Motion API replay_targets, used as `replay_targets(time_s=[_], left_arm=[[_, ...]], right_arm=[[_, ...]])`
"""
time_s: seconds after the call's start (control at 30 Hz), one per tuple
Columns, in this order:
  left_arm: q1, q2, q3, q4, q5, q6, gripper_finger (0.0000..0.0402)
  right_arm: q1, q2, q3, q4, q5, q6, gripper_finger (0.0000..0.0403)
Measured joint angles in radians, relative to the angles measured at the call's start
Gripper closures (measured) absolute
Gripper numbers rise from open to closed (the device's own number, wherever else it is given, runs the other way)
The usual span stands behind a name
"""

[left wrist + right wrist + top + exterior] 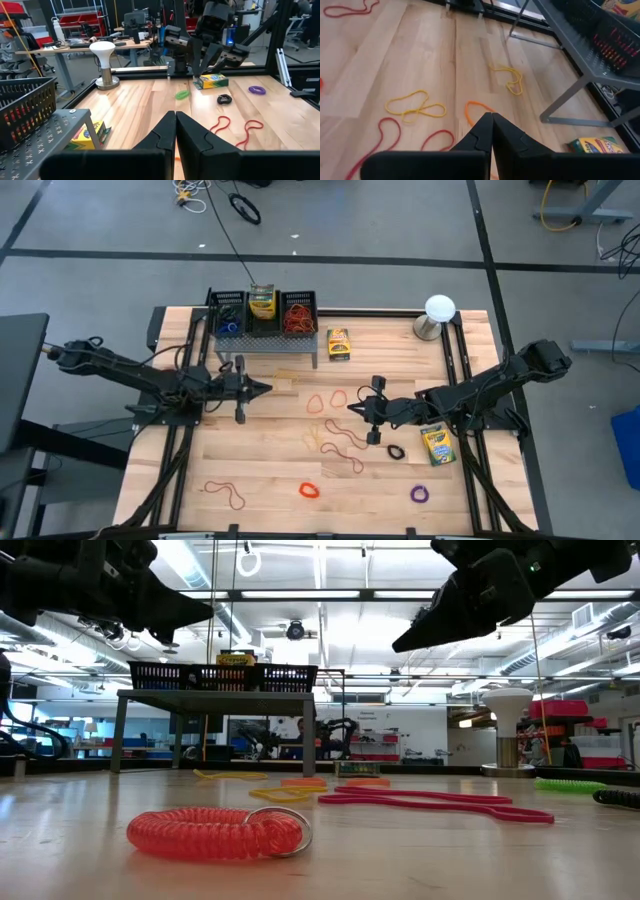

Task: Pick & Place Office Desk Supplies
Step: Put the red rubber band into the right black bin

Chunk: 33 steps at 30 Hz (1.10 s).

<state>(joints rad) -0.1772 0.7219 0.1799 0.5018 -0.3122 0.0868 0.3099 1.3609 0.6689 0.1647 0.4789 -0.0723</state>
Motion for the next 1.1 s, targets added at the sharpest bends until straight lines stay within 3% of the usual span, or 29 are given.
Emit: replay_targets(time_s=[0.27, 0.43, 0.5, 0.6, 0.73, 0.93, 1.1], left_arm=[[0.000, 0.000, 0.000, 0.000, 0.000, 0.000, 0.0381], [0.000, 0.000, 0.000, -0.001, -0.001, 0.000, 0.0381], [0.000, 0.000, 0.000, -0.001, -0.001, 0.000, 0.0381], [0.000, 0.000, 0.000, -0.001, -0.001, 0.000, 0.0381], [0.000, 0.000, 0.000, -0.002, -0.001, 0.000, 0.0381], [0.000, 0.000, 0.000, -0.005, -0.001, 0.000, 0.0381], [0.000, 0.000, 0.000, -0.005, -0.001, 0.000, 0.0381]], right_arm=[[0.000, 0.000, 0.000, 0.211, -0.032, 0.052, 0.0391], [-0.053, 0.000, 0.014, 0.278, -0.259, 0.246, 0.0391], [-0.046, -0.001, 0.042, 0.191, -0.248, 0.300, 0.0395], [0.009, 0.011, 0.112, -0.064, -0.094, 0.358, 0.0398], [0.082, 0.057, 0.245, -0.340, 0.028, 0.525, 0.0400], [0.162, 0.217, 0.405, -0.599, 0.022, 0.787, 0.0400], [0.165, 0.374, 0.523, -0.770, -0.067, 0.926, 0.0388]])
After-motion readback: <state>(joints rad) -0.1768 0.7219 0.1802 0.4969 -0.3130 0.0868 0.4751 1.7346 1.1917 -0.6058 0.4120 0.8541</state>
